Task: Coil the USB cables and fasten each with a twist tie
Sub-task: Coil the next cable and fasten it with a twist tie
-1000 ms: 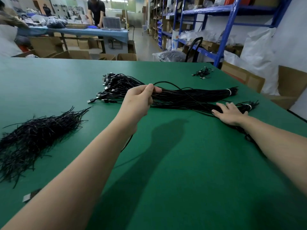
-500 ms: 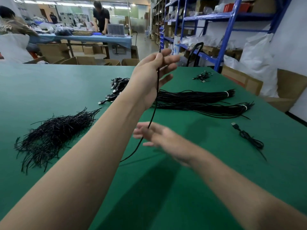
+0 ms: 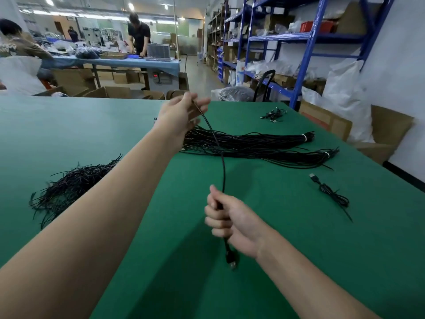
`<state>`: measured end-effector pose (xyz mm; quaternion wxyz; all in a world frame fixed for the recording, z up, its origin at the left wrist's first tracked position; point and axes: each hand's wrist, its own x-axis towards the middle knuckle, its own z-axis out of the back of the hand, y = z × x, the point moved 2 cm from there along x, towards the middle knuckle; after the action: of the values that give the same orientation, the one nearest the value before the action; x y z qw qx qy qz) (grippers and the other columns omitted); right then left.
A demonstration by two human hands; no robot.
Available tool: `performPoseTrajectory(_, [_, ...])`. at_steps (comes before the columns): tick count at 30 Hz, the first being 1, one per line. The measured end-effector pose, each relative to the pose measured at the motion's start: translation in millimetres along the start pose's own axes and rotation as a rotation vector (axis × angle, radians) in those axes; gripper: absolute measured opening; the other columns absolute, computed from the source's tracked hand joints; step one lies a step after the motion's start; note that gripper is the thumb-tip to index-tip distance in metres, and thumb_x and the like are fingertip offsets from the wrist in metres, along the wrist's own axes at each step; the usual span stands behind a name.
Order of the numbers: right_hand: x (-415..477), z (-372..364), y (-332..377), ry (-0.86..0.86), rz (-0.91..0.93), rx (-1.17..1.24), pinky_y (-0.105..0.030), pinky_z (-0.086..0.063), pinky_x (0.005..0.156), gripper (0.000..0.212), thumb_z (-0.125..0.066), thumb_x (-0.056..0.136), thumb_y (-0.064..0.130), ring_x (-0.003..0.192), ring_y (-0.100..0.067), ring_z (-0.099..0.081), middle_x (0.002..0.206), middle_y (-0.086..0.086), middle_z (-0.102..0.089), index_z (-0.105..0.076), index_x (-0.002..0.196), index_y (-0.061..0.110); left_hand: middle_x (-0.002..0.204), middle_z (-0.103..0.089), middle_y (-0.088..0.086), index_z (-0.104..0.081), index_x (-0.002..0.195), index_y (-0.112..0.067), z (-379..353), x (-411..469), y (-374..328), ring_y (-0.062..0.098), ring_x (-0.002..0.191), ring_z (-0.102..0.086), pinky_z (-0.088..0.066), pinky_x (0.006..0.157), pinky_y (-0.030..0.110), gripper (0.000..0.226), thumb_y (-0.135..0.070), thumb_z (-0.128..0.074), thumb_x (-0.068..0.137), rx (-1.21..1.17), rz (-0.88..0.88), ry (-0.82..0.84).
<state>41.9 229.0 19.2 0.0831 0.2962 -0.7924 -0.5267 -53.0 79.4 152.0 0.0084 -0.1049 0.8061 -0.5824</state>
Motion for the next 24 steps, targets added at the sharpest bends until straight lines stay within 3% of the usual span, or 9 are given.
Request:
performPoseTrajectory(2, [-3,8,9,0.014,0.02,0.05,-0.019,-0.009,0.04,0.038,-0.05,0.099,0.044,0.05,-0.007,-0.01,0.06,0.007,-0.013,-0.045,0.069,0.021,0.105,-0.077,0.009,-0.057,0.114,-0.009,20,-7,20,0.023,0.1,-0.071,-0.054,0.094,0.039,0.024,-0.029,-0.045,0.108,0.27,0.042,0.003])
performPoseTrajectory(4, [-5,12,14,0.033,0.03,0.06,-0.018,-0.011,0.039,0.038,-0.05,0.099,0.043,0.05,-0.007,-0.01,0.061,0.007,-0.014,-0.047,0.068,0.021,0.105,-0.073,0.009,-0.056,0.109,-0.012,38,-19,41,0.023,0.099,-0.066,-0.053,0.09,0.041,0.019,-0.03,-0.052,0.105,0.6,-0.034,-0.003])
performPoseTrajectory(7, [-5,10,12,0.077,0.02,-0.036,-0.018,-0.014,0.04,0.038,-0.047,0.102,0.042,0.053,-0.009,-0.011,0.063,0.007,-0.017,-0.048,0.071,0.021,0.112,-0.056,0.005,-0.05,0.118,-0.007,55,-45,62,0.025,0.101,-0.056,-0.047,0.09,0.037,0.035,-0.024,-0.069,0.094,1.049,-0.432,-0.071])
performPoseTrajectory(10, [-5,6,7,0.111,0.011,-0.148,-0.018,-0.015,0.041,0.039,-0.043,0.106,0.042,0.054,-0.011,-0.013,0.065,0.005,-0.018,-0.045,0.074,0.021,0.118,-0.048,0.01,-0.047,0.118,-0.006,53,-74,67,0.031,0.106,-0.048,-0.042,0.092,0.039,0.052,-0.03,-0.077,0.083,1.339,-0.852,-0.066])
performPoseTrajectory(13, [-6,4,9,0.137,-0.009,-0.178,-0.019,-0.014,0.042,0.04,-0.042,0.106,0.044,0.054,-0.01,-0.014,0.064,0.006,-0.019,-0.044,0.074,0.021,0.136,-0.048,0.008,-0.048,0.136,-0.015,44,-89,69,0.031,0.124,-0.045,-0.037,0.101,0.041,0.063,-0.036,-0.073,0.082,1.488,-0.975,0.054])
performPoseTrajectory(16, [-7,5,12,0.167,-0.05,-0.195,-0.018,-0.013,0.041,0.04,-0.042,0.106,0.043,0.053,-0.01,-0.014,0.063,0.006,-0.019,-0.046,0.073,0.021,0.141,-0.055,0.0,-0.05,0.147,-0.025,44,-93,77,0.023,0.13,-0.05,-0.031,0.113,0.041,0.055,-0.021,-0.056,0.092,1.649,-1.022,0.344])
performPoseTrajectory(18, [-9,6,10,0.18,-0.093,-0.214,-0.019,-0.014,0.042,0.039,-0.044,0.106,0.043,0.053,-0.01,-0.014,0.063,0.005,-0.019,-0.048,0.075,0.02,0.125,-0.065,-0.009,-0.054,0.143,-0.027,49,-93,83,0.018,0.118,-0.061,-0.035,0.11,0.038,0.056,-0.008,-0.052,0.09,1.68,-0.966,0.478])
performPoseTrajectory(21, [-12,10,4,0.189,-0.186,-0.227,-0.019,-0.015,0.043,0.038,-0.045,0.106,0.043,0.055,-0.01,-0.016,0.065,0.004,-0.02,-0.051,0.077,0.019,0.09,-0.069,-0.012,-0.066,0.13,-0.024,53,-93,86,0.018,0.089,-0.068,-0.048,0.095,0.036,0.044,-0.01,-0.055,0.09,1.672,-1.029,0.475])
performPoseTrajectory(24, [-14,12,-3,0.209,-0.259,-0.18,-0.019,-0.014,0.043,0.039,-0.044,0.106,0.043,0.055,-0.009,-0.015,0.065,0.005,-0.018,-0.049,0.075,0.019,0.084,-0.068,-0.01,-0.068,0.127,-0.025,53,-88,84,0.019,0.083,-0.067,-0.05,0.092,0.038,0.032,-0.018,-0.066,0.096,1.666,-1.045,0.468])
